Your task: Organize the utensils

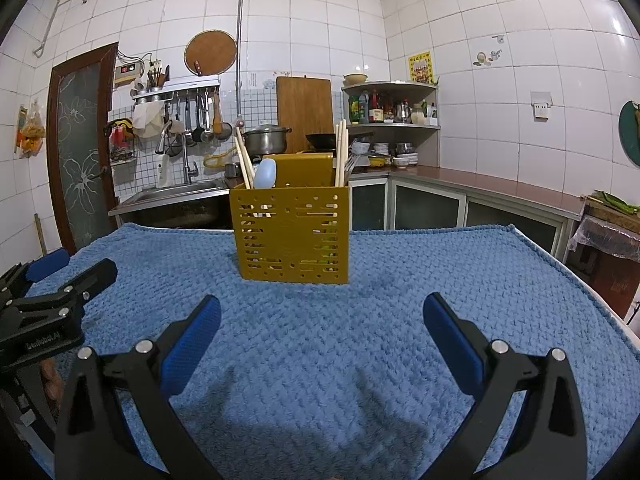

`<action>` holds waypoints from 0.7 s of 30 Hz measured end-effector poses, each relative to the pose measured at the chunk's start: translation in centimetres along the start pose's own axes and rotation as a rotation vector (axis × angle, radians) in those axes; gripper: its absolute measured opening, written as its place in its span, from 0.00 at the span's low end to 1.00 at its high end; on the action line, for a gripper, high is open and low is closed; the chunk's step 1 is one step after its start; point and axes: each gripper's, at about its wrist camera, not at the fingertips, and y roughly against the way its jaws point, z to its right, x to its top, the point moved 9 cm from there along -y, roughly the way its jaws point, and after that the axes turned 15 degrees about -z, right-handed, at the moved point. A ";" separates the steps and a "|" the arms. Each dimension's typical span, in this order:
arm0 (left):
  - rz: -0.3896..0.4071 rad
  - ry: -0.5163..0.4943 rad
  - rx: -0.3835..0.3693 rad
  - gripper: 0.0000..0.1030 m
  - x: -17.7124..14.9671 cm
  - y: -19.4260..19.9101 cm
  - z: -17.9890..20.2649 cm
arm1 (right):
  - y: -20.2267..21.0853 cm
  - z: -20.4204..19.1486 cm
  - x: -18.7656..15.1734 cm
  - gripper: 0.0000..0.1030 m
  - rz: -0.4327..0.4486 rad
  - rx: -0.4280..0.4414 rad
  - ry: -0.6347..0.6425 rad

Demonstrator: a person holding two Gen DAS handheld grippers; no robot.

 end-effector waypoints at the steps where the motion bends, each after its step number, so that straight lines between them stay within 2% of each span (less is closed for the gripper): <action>1: 0.001 -0.002 -0.001 0.95 0.0 0.0 0.0 | 0.0 0.0 0.0 0.96 0.001 0.000 0.001; 21: -0.007 0.000 0.004 0.95 -0.2 0.0 -0.2 | 0.0 0.0 0.0 0.96 0.004 -0.001 0.006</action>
